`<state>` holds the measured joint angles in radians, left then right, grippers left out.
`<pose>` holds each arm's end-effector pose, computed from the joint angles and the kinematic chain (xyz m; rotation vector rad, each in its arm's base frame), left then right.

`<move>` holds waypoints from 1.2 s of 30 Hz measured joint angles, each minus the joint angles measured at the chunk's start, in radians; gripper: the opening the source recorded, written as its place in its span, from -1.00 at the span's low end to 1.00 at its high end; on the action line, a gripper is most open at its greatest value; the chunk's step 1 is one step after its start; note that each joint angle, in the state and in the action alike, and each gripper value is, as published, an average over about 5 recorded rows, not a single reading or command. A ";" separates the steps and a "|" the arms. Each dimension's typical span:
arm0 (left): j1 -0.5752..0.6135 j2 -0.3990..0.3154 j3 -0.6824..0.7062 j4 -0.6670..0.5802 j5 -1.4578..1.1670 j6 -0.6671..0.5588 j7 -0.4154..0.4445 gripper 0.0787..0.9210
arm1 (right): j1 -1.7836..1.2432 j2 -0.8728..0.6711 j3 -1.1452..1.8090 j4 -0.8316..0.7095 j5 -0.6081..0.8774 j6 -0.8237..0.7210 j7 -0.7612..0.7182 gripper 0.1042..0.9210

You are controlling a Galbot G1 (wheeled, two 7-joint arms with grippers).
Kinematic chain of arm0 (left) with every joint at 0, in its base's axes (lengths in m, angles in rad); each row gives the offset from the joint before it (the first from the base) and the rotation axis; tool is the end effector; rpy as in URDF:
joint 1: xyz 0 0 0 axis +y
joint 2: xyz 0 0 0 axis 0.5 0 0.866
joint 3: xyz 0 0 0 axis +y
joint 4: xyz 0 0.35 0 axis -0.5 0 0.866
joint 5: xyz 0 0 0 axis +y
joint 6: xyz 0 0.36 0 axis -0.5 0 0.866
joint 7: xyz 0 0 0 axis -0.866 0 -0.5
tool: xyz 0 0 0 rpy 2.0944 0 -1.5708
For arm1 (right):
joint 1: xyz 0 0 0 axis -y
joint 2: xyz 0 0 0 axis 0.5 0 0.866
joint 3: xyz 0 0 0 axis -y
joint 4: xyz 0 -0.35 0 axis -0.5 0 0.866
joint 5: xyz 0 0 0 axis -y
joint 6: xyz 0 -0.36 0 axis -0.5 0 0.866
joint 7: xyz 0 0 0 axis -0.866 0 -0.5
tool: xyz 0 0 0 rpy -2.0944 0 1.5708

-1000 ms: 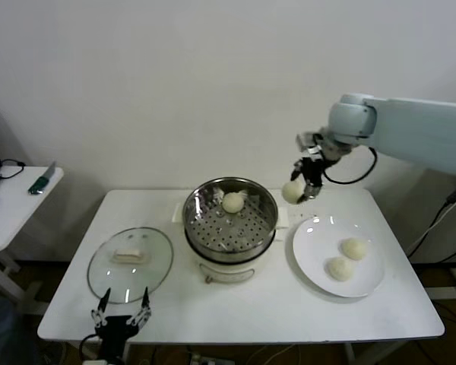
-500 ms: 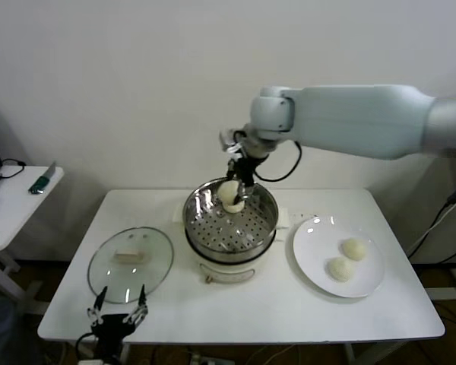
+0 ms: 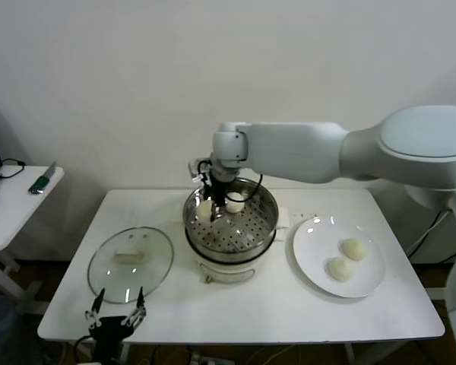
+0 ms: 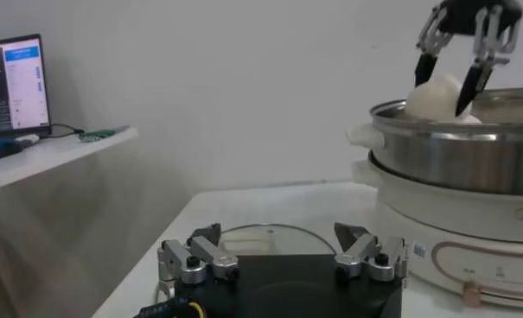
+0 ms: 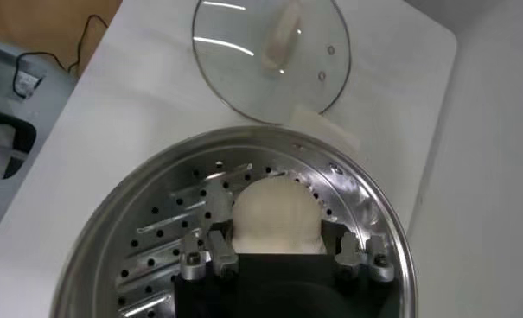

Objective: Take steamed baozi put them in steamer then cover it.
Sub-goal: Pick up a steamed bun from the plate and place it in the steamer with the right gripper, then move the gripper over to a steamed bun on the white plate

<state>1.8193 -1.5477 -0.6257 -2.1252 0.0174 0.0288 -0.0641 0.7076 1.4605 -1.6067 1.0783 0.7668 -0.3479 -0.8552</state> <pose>0.1067 0.0349 -0.3269 0.1887 -2.8891 -0.1536 0.5682 0.2100 -0.0655 1.5259 -1.3377 1.5465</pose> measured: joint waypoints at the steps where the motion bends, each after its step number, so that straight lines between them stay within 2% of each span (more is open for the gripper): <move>1: 0.000 0.000 0.000 0.000 0.000 -0.001 0.000 0.77 | -0.010 0.005 0.002 -0.011 -0.006 0.000 0.001 0.39; 18: -0.004 0.000 0.001 0.005 0.000 -0.003 -0.001 0.77 | -0.113 0.052 0.027 -0.111 -0.080 -0.001 0.010 0.39; 21: -0.005 0.000 0.001 0.006 0.000 -0.003 -0.001 0.77 | -0.123 0.054 0.035 -0.120 -0.089 0.001 0.013 0.45; 26: -0.006 0.000 0.000 0.005 0.000 -0.003 -0.001 0.77 | -0.121 0.048 0.041 -0.121 -0.091 0.013 0.007 0.70; 36: -0.009 0.000 -0.001 0.001 0.000 0.001 0.000 0.77 | -0.008 -0.040 0.000 -0.044 -0.033 0.052 -0.049 0.76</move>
<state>1.8099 -1.5473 -0.6267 -2.1246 0.0173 0.0300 -0.0636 0.6995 1.4202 -1.6067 1.0343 0.7333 -0.2955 -0.9038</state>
